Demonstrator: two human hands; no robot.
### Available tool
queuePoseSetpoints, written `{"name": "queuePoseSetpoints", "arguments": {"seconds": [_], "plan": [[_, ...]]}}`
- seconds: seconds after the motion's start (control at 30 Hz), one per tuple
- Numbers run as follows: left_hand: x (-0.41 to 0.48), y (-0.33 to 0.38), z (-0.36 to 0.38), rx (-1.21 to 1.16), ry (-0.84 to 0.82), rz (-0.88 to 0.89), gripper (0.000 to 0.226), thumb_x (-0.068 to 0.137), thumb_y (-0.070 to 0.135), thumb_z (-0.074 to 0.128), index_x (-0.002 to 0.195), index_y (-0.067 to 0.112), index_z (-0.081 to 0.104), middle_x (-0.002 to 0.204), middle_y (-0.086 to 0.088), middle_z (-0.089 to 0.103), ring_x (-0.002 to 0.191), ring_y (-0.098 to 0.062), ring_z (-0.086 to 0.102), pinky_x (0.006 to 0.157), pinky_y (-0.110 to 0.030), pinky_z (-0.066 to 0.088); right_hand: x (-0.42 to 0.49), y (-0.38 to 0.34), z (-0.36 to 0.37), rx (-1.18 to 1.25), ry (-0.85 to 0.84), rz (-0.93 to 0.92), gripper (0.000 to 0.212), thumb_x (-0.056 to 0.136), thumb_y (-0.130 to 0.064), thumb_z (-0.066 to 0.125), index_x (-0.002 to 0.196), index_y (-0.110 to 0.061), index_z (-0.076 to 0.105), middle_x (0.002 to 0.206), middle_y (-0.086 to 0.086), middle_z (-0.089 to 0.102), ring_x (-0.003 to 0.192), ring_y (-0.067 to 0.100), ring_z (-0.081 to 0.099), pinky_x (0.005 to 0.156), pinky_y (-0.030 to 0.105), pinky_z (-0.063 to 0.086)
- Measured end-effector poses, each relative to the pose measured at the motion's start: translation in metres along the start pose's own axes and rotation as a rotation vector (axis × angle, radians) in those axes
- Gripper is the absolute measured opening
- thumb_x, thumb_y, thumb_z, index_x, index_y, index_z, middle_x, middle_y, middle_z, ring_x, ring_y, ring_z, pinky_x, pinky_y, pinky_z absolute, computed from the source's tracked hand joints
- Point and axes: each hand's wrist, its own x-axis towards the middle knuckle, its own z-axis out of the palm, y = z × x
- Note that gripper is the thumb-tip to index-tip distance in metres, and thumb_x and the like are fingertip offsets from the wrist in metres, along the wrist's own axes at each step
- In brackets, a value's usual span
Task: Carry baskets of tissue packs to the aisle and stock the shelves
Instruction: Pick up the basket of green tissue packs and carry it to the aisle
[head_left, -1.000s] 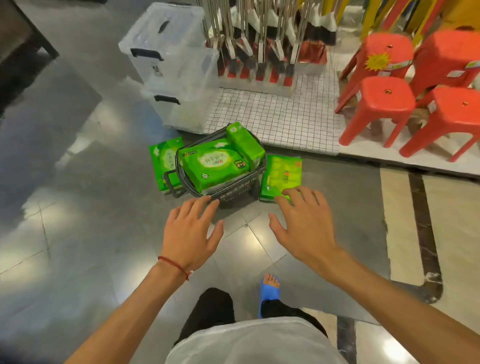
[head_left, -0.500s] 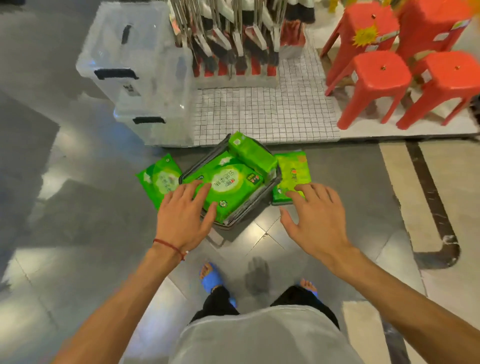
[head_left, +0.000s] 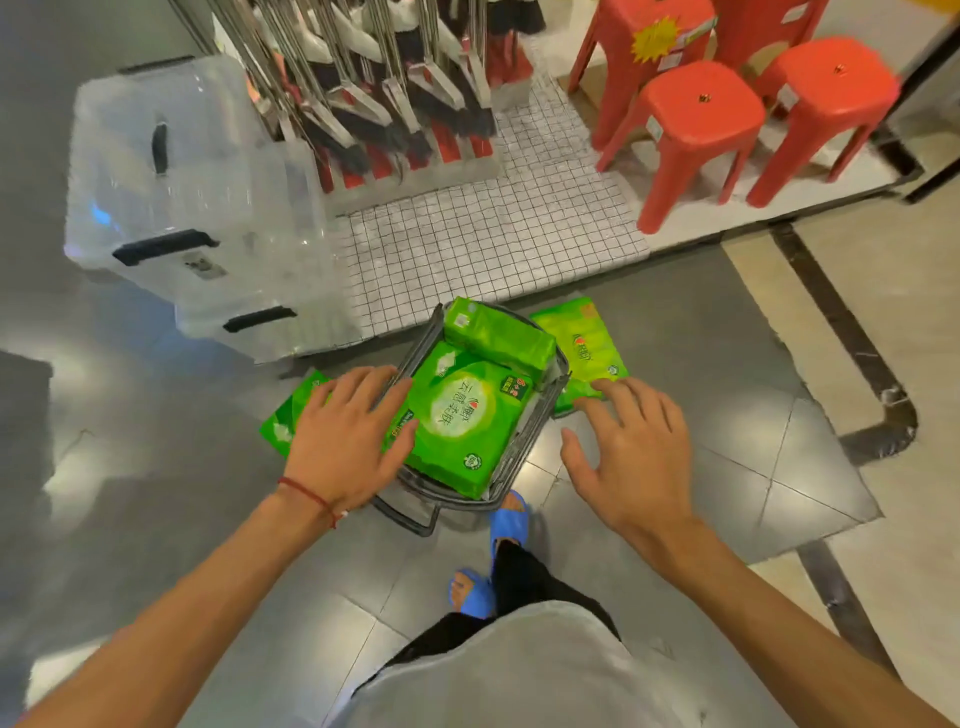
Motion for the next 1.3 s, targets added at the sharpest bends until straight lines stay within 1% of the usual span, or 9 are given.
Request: {"name": "queuePoseSetpoints", "arguments": {"seconds": [0.13,0.37,0.6,0.73,0.93,1.07,1.17,1.23,1.3], "plan": [[0.036,-0.026,0.002,0.003,0.007,0.077,0.047,0.097,0.049,0.051,0.132,0.020,0.064,0.138,-0.004,0.061,0.125,-0.029,0.056,0.097,-0.044,0.044,0.021,-0.005,0.008,0.001,0.010,0.066,0.039,0.094,-0.041,0.059,0.117,-0.014,0.074,0.126,0.010,0.069,0.123,0.035,0.059,0.105,0.047,0.041],[0.100,-0.069,0.021,-0.039,-0.004,0.237,0.047,0.096,0.047,0.052,0.131,0.019,0.064,0.135,-0.004,0.062,0.124,-0.028,0.056,0.097,-0.044,0.043,0.033,-0.035,0.029,-0.028,-0.059,0.238,0.046,0.096,-0.044,0.053,0.128,-0.015,0.070,0.132,0.010,0.067,0.131,0.034,0.058,0.109,0.049,0.042],[0.139,-0.117,0.059,-0.095,-0.048,0.507,0.047,0.097,0.045,0.049,0.131,0.017,0.065,0.133,-0.004,0.064,0.120,-0.027,0.056,0.092,-0.043,0.044,0.033,-0.102,0.061,-0.113,-0.040,0.462,0.044,0.097,-0.043,0.055,0.127,-0.015,0.070,0.128,0.009,0.068,0.126,0.033,0.059,0.107,0.043,0.037],[0.150,-0.144,0.087,-0.105,-0.098,0.579,0.048,0.098,0.046,0.048,0.132,0.016,0.064,0.133,-0.004,0.064,0.120,-0.030,0.057,0.090,-0.043,0.044,0.027,-0.127,0.089,-0.123,-0.047,0.571,0.040,0.096,-0.041,0.059,0.123,-0.015,0.071,0.126,0.008,0.069,0.123,0.032,0.060,0.104,0.043,0.038],[0.160,-0.172,0.167,-0.156,-0.162,0.548,0.047,0.096,0.043,0.045,0.127,0.013,0.064,0.128,-0.006,0.065,0.112,-0.032,0.059,0.079,-0.045,0.048,0.010,-0.119,0.169,-0.087,-0.099,0.686,0.044,0.097,-0.042,0.050,0.123,-0.013,0.070,0.126,0.010,0.067,0.120,0.034,0.060,0.100,0.046,0.043],[0.162,-0.188,0.255,-0.199,-0.230,0.490,0.049,0.091,0.039,0.049,0.131,0.012,0.060,0.135,-0.010,0.059,0.112,-0.037,0.055,0.078,-0.049,0.050,0.000,-0.101,0.256,-0.029,-0.176,0.794,0.047,0.097,-0.042,0.047,0.126,-0.013,0.069,0.128,0.010,0.067,0.119,0.034,0.060,0.094,0.044,0.039],[0.164,-0.190,0.326,-0.239,-0.269,0.399,0.052,0.091,0.039,0.047,0.134,0.012,0.057,0.141,-0.013,0.053,0.113,-0.041,0.053,0.077,-0.052,0.052,-0.007,-0.080,0.332,0.037,-0.226,0.860,0.049,0.097,-0.042,0.045,0.128,-0.013,0.068,0.129,0.011,0.065,0.120,0.035,0.059,0.092,0.045,0.045],[0.168,-0.186,0.373,-0.265,-0.294,0.327,0.051,0.094,0.038,0.049,0.139,0.013,0.054,0.146,-0.014,0.047,0.119,-0.042,0.052,0.081,-0.054,0.054,-0.009,-0.061,0.381,0.083,-0.249,0.906,0.051,0.100,-0.043,0.045,0.135,-0.014,0.065,0.134,0.011,0.063,0.124,0.036,0.056,0.094,0.046,0.046],[0.173,-0.181,0.419,-0.312,-0.322,0.226,0.052,0.099,0.035,0.055,0.146,0.017,0.047,0.152,-0.014,0.039,0.129,-0.041,0.047,0.090,-0.056,0.054,-0.010,-0.039,0.425,0.140,-0.246,0.946,0.050,0.104,-0.040,0.047,0.146,-0.015,0.058,0.142,0.013,0.058,0.130,0.036,0.051,0.099,0.048,0.047]]}}
